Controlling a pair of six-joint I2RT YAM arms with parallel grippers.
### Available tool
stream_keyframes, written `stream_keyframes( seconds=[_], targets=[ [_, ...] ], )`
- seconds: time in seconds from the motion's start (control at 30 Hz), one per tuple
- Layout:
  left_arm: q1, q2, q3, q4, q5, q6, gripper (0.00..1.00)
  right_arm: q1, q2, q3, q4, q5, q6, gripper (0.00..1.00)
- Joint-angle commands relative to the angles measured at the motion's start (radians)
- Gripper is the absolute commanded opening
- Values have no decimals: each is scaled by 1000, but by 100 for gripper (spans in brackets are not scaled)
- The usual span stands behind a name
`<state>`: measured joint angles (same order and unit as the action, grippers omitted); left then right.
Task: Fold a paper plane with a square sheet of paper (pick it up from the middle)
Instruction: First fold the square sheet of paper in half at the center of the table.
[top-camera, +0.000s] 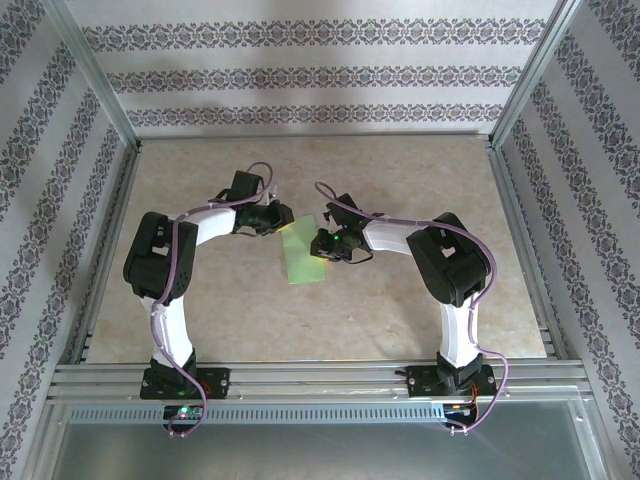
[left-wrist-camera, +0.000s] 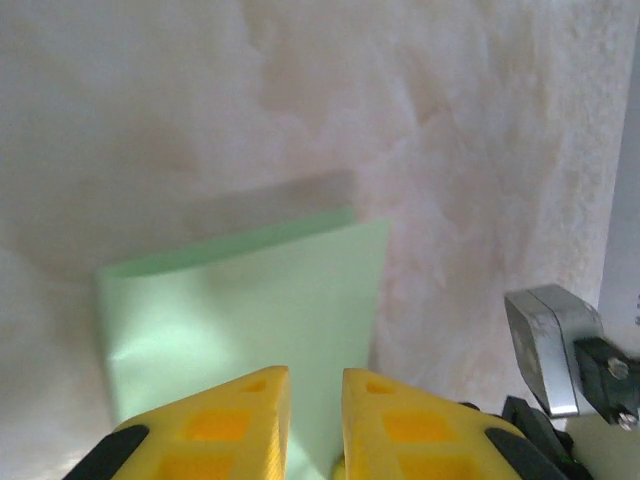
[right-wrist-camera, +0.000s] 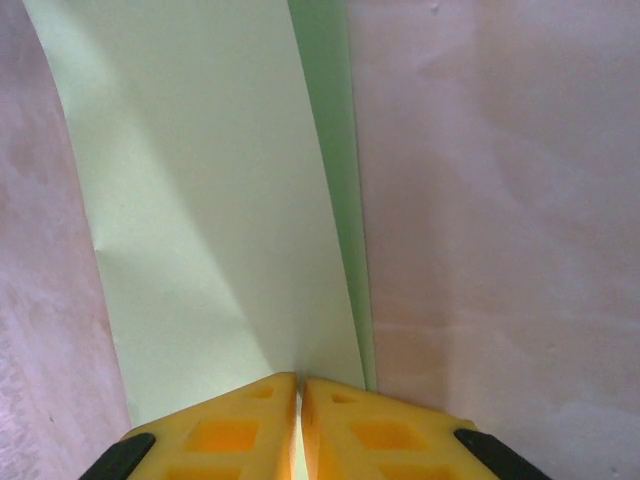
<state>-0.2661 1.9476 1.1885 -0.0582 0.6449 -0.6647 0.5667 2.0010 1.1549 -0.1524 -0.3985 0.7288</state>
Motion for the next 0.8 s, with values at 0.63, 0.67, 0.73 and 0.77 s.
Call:
stream_keyframes(
  seconds=[0.63, 0.67, 0.73, 0.77],
  targets=[
    [120, 168, 82, -102, -136, 80, 21, -30, 103, -90, -316, 172, -84, 20],
    [131, 164, 82, -105, -130, 80, 21, -32, 101, -90, -321, 171, -91, 20],
    [150, 142, 84, -114, -119, 84, 22, -39, 93, -86, -340, 171, -113, 20],
    [153, 125, 92, -128, -116, 91, 22, -41, 86, -81, -353, 173, -127, 20]
  ],
)
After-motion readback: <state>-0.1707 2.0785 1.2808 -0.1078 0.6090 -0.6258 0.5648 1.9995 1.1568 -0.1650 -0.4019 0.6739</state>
